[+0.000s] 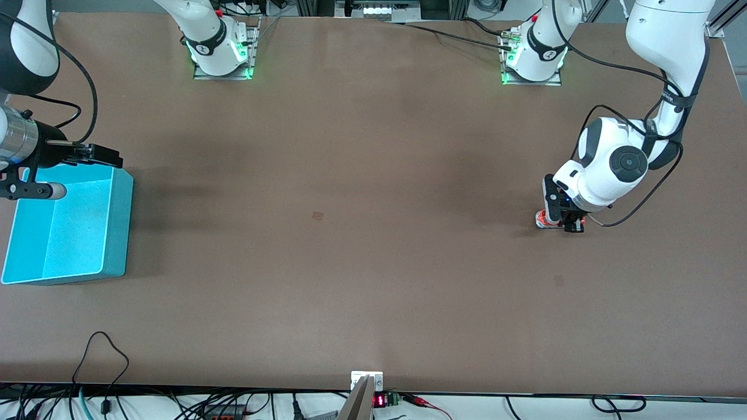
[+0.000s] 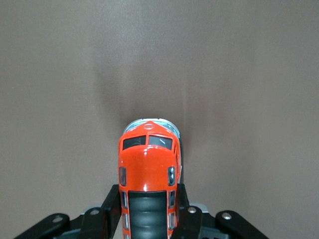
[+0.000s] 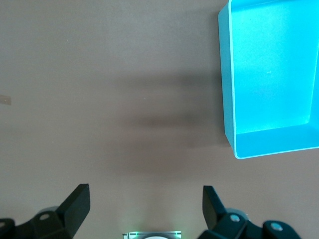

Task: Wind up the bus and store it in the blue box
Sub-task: 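Lower the left gripper and grasp the orange bus, then pull the bus backward along the table with the left gripper, then release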

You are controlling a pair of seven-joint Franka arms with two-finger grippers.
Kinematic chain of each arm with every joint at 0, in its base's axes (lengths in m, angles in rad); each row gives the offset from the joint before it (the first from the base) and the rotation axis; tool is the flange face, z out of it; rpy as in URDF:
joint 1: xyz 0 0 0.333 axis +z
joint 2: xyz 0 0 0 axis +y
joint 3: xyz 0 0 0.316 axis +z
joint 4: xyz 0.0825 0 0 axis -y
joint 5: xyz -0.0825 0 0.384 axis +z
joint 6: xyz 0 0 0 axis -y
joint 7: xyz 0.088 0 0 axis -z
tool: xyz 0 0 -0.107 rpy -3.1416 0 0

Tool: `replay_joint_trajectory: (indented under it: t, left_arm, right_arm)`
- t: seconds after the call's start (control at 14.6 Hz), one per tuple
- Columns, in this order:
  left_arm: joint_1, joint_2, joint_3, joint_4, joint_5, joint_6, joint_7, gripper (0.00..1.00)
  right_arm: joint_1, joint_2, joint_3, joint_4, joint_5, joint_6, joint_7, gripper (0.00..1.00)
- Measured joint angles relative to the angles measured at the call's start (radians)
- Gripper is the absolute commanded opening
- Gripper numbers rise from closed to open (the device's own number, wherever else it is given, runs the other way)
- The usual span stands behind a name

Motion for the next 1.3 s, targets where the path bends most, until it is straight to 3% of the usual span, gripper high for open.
replay_joint_trajectory:
  t: [0.55,1.3]
  left_arm:
    - [0.045,0.001,0.002,0.0,0.0,-0.002,0.008,0.29]
    - [0.29,0.028,0.005,0.042,0.0,0.0,0.314,0.29]
  right_arm:
    - [0.0,0.0,0.0,0.0,0.0,0.0,0.0,1.0]
    - [0.0,0.0,0.0,0.0,0.0,-0.003,0.0,1.0]
